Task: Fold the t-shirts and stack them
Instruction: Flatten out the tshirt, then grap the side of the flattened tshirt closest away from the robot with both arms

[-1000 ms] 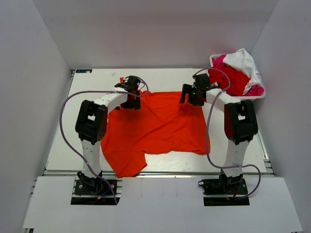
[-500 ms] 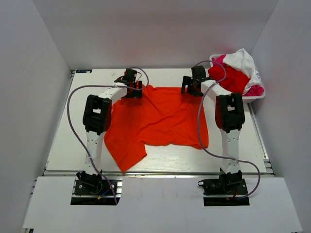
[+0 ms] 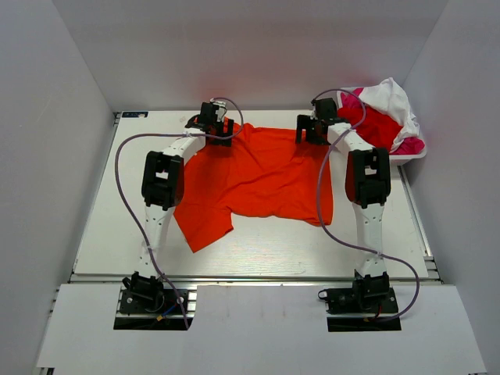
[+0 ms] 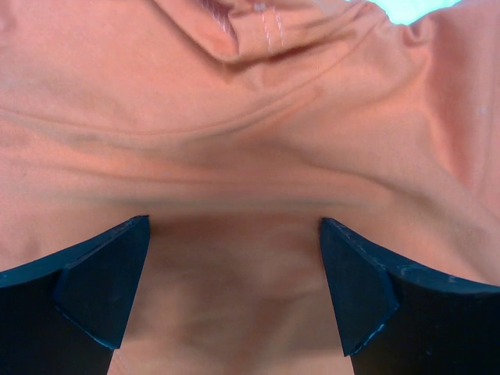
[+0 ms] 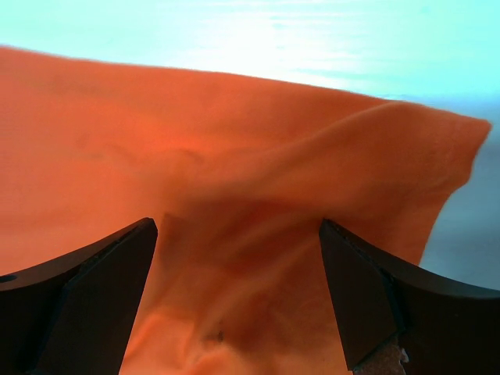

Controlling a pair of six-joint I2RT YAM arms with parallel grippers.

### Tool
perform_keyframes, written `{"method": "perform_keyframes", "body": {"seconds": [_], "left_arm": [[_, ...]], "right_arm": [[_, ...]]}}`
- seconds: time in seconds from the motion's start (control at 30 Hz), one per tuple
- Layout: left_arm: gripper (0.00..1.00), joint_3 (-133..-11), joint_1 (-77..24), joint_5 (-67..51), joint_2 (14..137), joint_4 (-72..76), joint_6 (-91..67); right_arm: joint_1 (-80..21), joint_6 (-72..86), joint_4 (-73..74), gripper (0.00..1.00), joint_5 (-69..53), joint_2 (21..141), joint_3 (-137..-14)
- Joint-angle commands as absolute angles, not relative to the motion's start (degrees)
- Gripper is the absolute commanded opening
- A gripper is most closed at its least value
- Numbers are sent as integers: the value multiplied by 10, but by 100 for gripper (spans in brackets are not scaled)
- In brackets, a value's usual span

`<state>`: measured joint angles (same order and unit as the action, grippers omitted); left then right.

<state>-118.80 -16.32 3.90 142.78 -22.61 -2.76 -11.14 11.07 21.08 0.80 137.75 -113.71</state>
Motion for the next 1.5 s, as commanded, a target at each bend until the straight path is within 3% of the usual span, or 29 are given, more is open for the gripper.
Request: {"method": "perform_keyframes", "body": {"seconds": [0.0, 0.13, 0.23, 0.47, 0.67, 0.83, 1.2, 1.33, 1.47], "left_arm": [[100, -1183, -161, 18, 1371, -266, -31], [100, -1148, -161, 41, 1284, -308, -61], [100, -1043, -161, 60, 1173, -330, -108], [100, -705, -175, 96, 893, -353, -234], [100, -518, -175, 34, 767, -438, -300], [100, -395, -180, -31, 663, -414, -311], [97, -344, -185, -46, 673, -382, -334], [79, -325, -185, -39, 660, -388, -353], [70, -315, -185, -39, 640, -383, -361]], "right_arm": [[-120, 69, 211, 90, -26, 1310, -1135], [-132, 55, 222, 90, -49, 1233, -1094], [-147, 79, 215, 90, -58, 1157, -1019], [-150, 161, 225, 90, 19, 955, -702], [-148, 208, 265, 90, 55, 811, -516], [-147, 228, 269, 90, 47, 739, -447], [-147, 260, 245, 90, 87, 679, -369], [-145, 267, 245, 90, 95, 686, -369], [-147, 273, 238, 90, 103, 688, -370]]}}
